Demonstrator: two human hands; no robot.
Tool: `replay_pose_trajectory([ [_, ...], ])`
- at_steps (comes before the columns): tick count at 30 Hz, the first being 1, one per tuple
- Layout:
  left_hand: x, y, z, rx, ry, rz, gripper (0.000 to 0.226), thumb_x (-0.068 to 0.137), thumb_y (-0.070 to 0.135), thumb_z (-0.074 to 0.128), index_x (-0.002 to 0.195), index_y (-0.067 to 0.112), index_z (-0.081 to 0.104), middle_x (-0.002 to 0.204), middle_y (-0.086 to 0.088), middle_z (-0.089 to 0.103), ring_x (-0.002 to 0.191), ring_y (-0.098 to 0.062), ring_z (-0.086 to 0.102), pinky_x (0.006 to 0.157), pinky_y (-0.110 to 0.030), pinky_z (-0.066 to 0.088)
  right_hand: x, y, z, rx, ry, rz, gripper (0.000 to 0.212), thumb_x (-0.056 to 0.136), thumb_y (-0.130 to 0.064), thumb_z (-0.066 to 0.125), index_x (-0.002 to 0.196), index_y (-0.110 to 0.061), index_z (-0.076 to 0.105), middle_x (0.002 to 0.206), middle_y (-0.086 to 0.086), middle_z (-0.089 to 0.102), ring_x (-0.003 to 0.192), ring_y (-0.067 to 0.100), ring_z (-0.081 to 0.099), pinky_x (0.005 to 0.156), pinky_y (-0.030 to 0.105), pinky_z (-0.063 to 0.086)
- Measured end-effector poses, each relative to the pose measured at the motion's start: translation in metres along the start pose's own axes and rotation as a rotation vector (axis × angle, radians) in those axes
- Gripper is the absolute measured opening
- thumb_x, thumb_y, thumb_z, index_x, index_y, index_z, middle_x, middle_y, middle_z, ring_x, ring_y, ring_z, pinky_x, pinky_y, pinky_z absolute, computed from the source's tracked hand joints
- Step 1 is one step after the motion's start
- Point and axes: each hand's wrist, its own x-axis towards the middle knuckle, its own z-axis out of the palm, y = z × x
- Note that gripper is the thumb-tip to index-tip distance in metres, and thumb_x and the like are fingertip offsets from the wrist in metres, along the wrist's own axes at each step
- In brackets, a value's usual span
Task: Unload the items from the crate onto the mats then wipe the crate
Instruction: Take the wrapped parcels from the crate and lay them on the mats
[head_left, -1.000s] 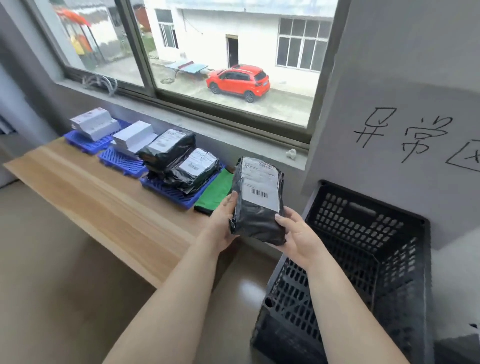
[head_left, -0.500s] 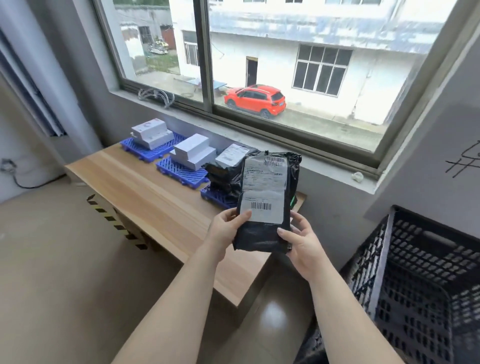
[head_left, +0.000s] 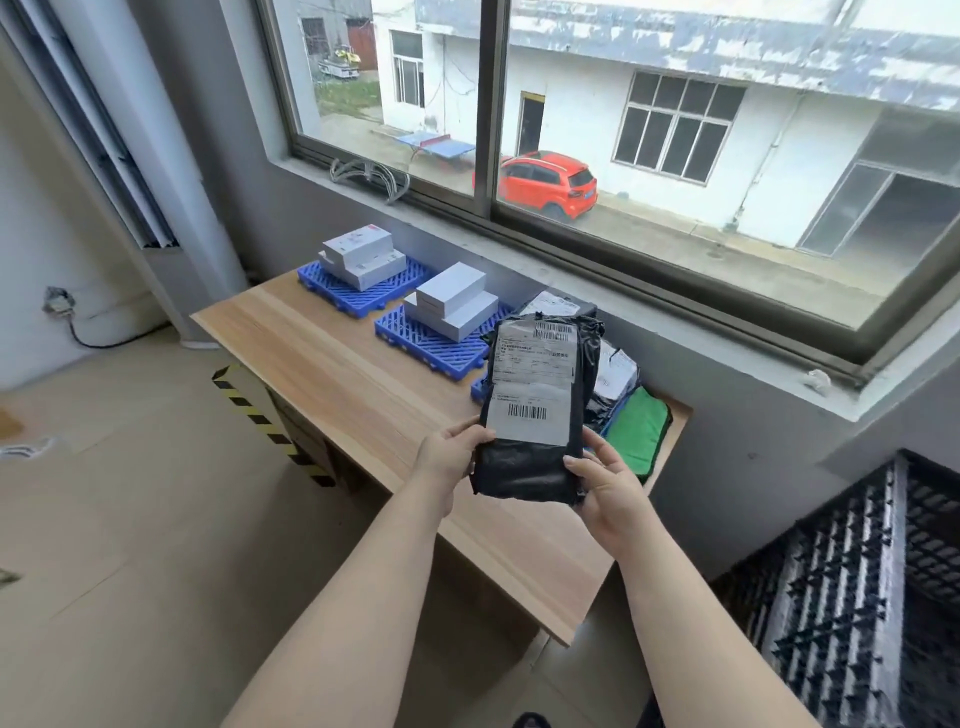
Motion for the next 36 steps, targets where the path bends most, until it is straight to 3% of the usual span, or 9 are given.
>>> replay_pose_trajectory([
  [2,0.014,0.008,-0.007,0.016,0.018,-0.015,0.031,0.089,0.0,0.056,0.117,0.008,0.067,0.075,0.002,0.072,0.055,-0.006,0.062,0.052,-0.018,0.048,0.017,0.005,0.009,0.04,0.012,0.023,0.049,0.087,0.013,0.052,0.125,-0.018,0.059,0.112,0.012,0.068,0.097,0.029,0.063,0.076,0.04,0.051],
  [7,0.059,0.014,-0.009,0.047,0.041,-0.038,0.03,0.095,0.002,0.051,0.119,0.013,0.066,0.082,0.0,0.071,0.054,-0.003,0.065,0.047,-0.016,0.047,0.063,0.021,0.016,0.157,0.046,0.074,0.051,0.086,0.014,0.051,0.125,-0.016,0.059,0.111,0.012,0.068,0.09,0.028,0.065,0.071,0.039,0.051],
  [13,0.131,0.041,0.003,0.164,0.113,-0.042,0.026,0.097,0.009,0.054,0.122,0.01,0.06,0.104,-0.008,0.069,0.084,-0.02,0.063,0.065,-0.028,0.05,0.145,0.015,0.03,0.222,0.127,0.097,0.047,0.086,0.011,0.055,0.123,-0.016,0.059,0.108,0.01,0.068,0.082,0.023,0.065,0.063,0.032,0.053],
  [16,0.157,0.053,0.006,0.169,0.11,-0.044,0.023,0.096,0.007,0.055,0.117,0.012,0.061,0.106,-0.009,0.07,0.082,-0.018,0.064,0.063,-0.027,0.051,0.169,0.004,0.036,0.239,0.143,0.054,0.044,0.085,0.013,0.055,0.118,-0.015,0.062,0.097,0.009,0.071,0.079,0.021,0.066,0.066,0.032,0.052],
  [19,0.177,0.062,0.014,0.137,0.071,-0.05,0.025,0.096,0.004,0.055,0.118,0.012,0.061,0.106,-0.009,0.071,0.08,-0.016,0.066,0.06,-0.025,0.052,0.186,-0.016,0.036,0.212,0.166,0.015,0.04,0.085,0.014,0.055,0.109,-0.016,0.063,0.085,0.005,0.073,0.074,0.02,0.066,0.069,0.034,0.05],
  [21,0.19,0.065,0.022,0.119,0.033,-0.069,0.028,0.095,0.003,0.056,0.122,0.011,0.061,0.11,-0.01,0.071,0.084,-0.018,0.066,0.068,-0.03,0.054,0.193,-0.028,0.033,0.191,0.181,-0.012,0.04,0.085,0.014,0.054,0.108,-0.016,0.064,0.085,0.004,0.074,0.072,0.019,0.068,0.067,0.032,0.052],
  [27,0.223,0.08,0.054,0.127,-0.107,-0.11,0.022,0.098,0.004,0.05,0.103,0.022,0.063,0.086,-0.001,0.072,0.075,-0.018,0.064,0.065,-0.03,0.048,0.204,-0.052,0.021,0.14,0.324,-0.129,0.037,0.087,0.016,0.05,0.105,-0.015,0.062,0.083,0.0,0.075,0.071,0.014,0.07,0.063,0.027,0.057],
  [36,0.288,0.095,0.074,0.212,-0.34,-0.192,0.028,0.098,0.007,0.05,0.122,0.015,0.063,0.109,-0.006,0.073,0.095,-0.022,0.067,0.073,-0.034,0.052,0.228,-0.06,0.025,0.199,0.541,-0.208,0.034,0.091,0.011,0.05,0.105,-0.018,0.06,0.094,0.002,0.069,0.075,0.014,0.066,0.061,0.029,0.052],
])
